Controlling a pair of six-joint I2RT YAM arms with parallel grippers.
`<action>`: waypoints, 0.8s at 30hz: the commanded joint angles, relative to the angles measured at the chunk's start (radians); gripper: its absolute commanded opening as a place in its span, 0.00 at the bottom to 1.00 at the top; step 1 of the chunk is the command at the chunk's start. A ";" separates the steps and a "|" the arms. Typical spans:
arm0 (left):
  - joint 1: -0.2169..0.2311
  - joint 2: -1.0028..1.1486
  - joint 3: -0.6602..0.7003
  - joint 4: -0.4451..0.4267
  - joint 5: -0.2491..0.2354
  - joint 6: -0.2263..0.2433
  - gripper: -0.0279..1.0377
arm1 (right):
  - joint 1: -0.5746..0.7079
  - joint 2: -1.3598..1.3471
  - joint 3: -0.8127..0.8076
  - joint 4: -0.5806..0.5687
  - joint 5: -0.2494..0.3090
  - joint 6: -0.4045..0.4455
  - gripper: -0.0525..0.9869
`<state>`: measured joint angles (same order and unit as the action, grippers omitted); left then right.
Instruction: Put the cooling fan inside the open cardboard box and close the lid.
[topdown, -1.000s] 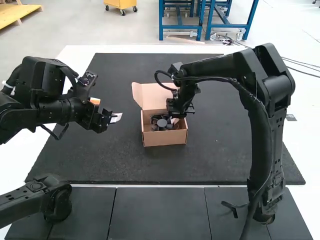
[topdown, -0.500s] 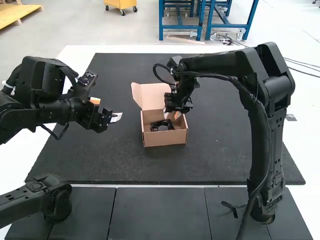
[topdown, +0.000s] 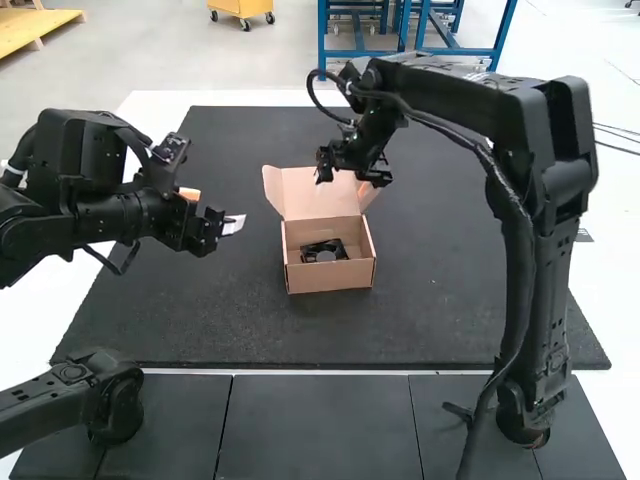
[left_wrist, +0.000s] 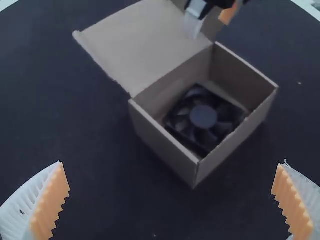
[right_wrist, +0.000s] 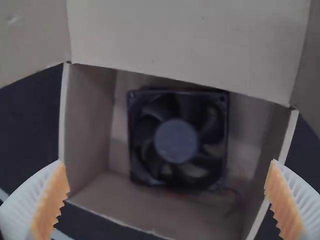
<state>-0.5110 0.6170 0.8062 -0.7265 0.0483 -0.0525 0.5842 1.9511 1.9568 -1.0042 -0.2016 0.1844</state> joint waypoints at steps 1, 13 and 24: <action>0.037 0.015 -0.016 0.010 -0.005 -0.050 0.93 | -0.014 -0.135 -0.059 0.053 0.008 -0.037 0.91; 0.092 0.109 -0.009 0.073 -0.004 -0.102 0.93 | -0.014 -0.489 -0.458 0.299 0.091 -0.016 0.91; 0.104 0.199 -0.012 0.162 -0.004 -0.159 0.93 | -0.043 -0.712 -0.811 0.653 0.180 0.010 0.91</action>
<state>-0.4240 0.8082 0.8066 -0.5869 0.0486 -0.1822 0.5636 1.2842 1.1896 -0.3965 -0.0650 0.1829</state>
